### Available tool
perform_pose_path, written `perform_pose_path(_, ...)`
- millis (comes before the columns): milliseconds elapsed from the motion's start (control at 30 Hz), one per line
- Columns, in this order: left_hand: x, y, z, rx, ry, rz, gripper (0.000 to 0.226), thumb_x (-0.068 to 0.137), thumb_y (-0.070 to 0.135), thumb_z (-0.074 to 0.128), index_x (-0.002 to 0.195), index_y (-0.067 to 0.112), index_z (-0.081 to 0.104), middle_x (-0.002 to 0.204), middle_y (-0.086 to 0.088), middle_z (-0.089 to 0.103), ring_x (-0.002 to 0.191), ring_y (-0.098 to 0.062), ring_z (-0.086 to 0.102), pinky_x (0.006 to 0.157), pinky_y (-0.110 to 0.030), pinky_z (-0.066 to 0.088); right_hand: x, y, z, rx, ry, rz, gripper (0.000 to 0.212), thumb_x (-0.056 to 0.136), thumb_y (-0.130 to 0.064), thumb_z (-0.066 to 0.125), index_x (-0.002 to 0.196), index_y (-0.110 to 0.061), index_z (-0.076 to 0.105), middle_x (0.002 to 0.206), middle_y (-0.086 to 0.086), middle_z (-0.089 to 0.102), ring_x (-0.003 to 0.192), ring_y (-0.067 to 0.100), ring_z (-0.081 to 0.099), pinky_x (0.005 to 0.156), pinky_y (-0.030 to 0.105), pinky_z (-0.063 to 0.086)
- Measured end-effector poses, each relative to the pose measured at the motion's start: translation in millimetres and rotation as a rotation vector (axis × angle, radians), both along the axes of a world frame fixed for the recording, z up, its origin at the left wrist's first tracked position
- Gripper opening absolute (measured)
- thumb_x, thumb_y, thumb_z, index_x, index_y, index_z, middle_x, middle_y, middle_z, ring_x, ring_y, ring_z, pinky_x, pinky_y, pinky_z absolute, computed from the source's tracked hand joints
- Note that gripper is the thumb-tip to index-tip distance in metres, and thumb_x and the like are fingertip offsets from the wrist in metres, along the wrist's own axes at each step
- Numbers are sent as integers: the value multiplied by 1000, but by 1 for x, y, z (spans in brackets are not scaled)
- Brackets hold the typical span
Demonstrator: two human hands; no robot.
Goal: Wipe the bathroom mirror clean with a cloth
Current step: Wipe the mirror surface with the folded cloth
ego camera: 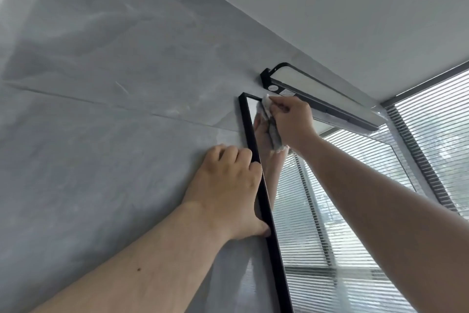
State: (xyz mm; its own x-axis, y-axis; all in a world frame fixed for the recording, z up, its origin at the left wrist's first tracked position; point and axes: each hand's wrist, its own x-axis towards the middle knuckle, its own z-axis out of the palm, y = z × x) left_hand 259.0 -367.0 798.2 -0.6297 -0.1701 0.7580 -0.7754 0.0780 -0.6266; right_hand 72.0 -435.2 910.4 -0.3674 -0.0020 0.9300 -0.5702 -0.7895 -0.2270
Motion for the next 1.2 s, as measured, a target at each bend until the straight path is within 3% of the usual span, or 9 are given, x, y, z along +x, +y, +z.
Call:
perform_pose_path(67,0,-1,1,-3,9,-30,86,60,87,57,114,20,50,116,0,46,112,-24,41,110,-41,26,-18,-9,0,20,-42,19,23,94,-15,64,109,-26,77,106,-5,66,102,16,63,93,28,49)
perform_pose_path(167,0,-5,0,-23,37,-39,92,57,89,57,116,19,50,120,0,45,117,-23,39,113,-40,24,-34,-16,1,29,-73,55,27,93,-14,63,94,-38,76,108,-3,68,103,14,64,98,31,51)
perform_pose_path(267,0,-5,-1,-24,30,-21,101,58,89,55,127,15,50,135,-4,44,130,-25,36,117,-42,20,-34,-11,-4,20,-32,94,36,94,-13,64,79,-45,70,100,-10,69,90,-1,65,92,23,53)
perform_pose_path(400,1,-5,-2,-13,16,12,115,64,89,49,146,10,34,153,-5,33,143,-25,24,120,-45,11,-28,4,-38,55,96,73,18,93,-17,67,100,-30,78,102,-12,69,93,-3,65,84,12,50)
perform_pose_path(500,1,-5,-3,-3,13,17,117,66,90,46,150,10,29,158,-5,26,147,-24,17,121,-45,7,-21,14,-86,129,224,45,22,92,-14,68,108,-26,76,108,-17,63,97,-13,57,82,2,42)
perform_pose_path(667,1,-5,-3,25,39,-15,118,63,90,50,149,13,30,159,-3,25,148,-21,15,122,-44,6,-7,25,-185,147,257,184,37,84,7,71,99,-26,78,105,-4,65,100,0,61,83,9,45)
perform_pose_path(767,0,-4,-3,26,41,-16,119,62,91,50,150,13,31,160,-4,26,148,-21,16,122,-44,7,0,23,-206,109,227,210,46,80,12,72,95,-31,77,102,-3,67,99,4,63,82,12,48)
perform_pose_path(1033,1,-7,-3,5,28,-14,116,65,90,48,149,12,32,159,-5,27,148,-23,18,122,-45,7,9,16,-103,12,200,51,25,91,-3,67,109,-17,76,103,-10,62,94,-3,58,89,15,46)
perform_pose_path(1200,1,-6,-4,-31,21,-13,113,66,88,49,147,11,37,154,-4,34,145,-23,23,122,-44,10,14,6,-26,-97,151,14,24,92,-7,66,112,-17,76,103,-9,62,90,-5,55,84,3,39)
